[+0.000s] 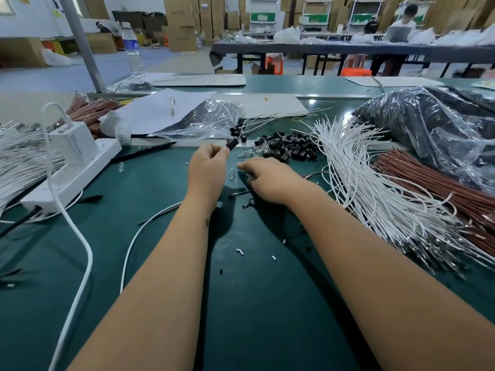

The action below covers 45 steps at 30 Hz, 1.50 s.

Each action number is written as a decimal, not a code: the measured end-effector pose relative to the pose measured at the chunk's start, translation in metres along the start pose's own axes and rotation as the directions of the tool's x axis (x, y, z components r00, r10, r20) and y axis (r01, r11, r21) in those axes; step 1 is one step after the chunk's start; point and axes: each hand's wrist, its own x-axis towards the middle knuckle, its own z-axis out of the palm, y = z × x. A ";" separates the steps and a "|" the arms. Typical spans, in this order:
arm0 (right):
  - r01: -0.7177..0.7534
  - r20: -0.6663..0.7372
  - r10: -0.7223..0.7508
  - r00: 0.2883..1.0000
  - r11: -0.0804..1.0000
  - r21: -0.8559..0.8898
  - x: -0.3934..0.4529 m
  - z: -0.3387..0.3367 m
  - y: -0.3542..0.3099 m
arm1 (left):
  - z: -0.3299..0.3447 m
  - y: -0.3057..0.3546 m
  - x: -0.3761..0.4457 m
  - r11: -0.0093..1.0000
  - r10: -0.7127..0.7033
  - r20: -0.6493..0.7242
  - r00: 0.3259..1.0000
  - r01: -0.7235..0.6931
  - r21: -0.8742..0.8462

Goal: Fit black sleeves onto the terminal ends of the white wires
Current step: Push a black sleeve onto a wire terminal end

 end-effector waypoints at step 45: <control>0.173 -0.400 0.417 0.816 0.485 0.857 -0.040 0.003 0.026 | 0.023 0.025 -0.033 0.985 0.070 0.262 0.963 -0.025 -0.172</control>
